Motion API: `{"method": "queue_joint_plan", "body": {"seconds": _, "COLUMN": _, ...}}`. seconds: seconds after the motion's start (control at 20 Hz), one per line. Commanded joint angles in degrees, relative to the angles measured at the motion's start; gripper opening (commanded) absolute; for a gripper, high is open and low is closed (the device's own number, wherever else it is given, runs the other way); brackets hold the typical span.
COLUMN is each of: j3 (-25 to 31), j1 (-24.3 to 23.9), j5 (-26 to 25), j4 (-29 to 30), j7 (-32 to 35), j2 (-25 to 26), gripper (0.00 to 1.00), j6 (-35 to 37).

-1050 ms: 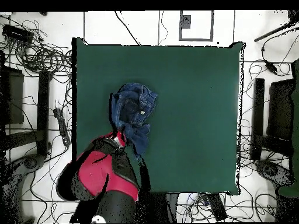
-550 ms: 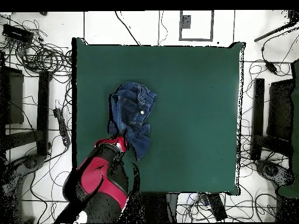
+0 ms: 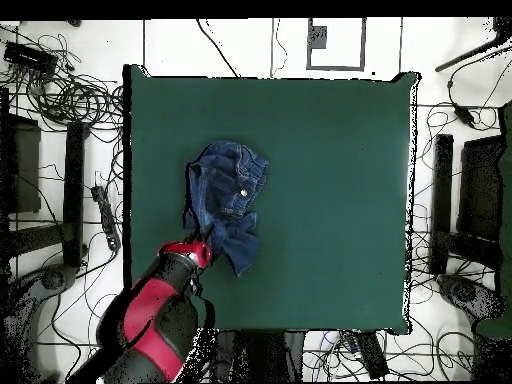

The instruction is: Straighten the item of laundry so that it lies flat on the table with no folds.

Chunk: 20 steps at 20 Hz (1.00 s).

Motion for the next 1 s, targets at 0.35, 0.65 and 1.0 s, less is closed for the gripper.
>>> {"method": "queue_joint_plan", "body": {"seconds": 0.35, "j3": -7.0, "j1": 10.9, "j5": 21.4, "j4": 0.8, "j7": 16.0, "j2": 8.5, "gripper": 0.0, "j6": 12.0}}
{"method": "queue_joint_plan", "body": {"seconds": 0.65, "j3": -7.3, "j1": 12.7, "j5": 28.3, "j4": -0.4, "j7": 17.1, "j2": 14.0, "gripper": 0.0, "j6": 8.7}}
{"method": "queue_joint_plan", "body": {"seconds": 1.0, "j3": -14.3, "j1": 18.1, "j5": 41.0, "j4": -1.7, "j7": 17.9, "j2": 27.0, "gripper": 1.0, "j6": 13.2}}
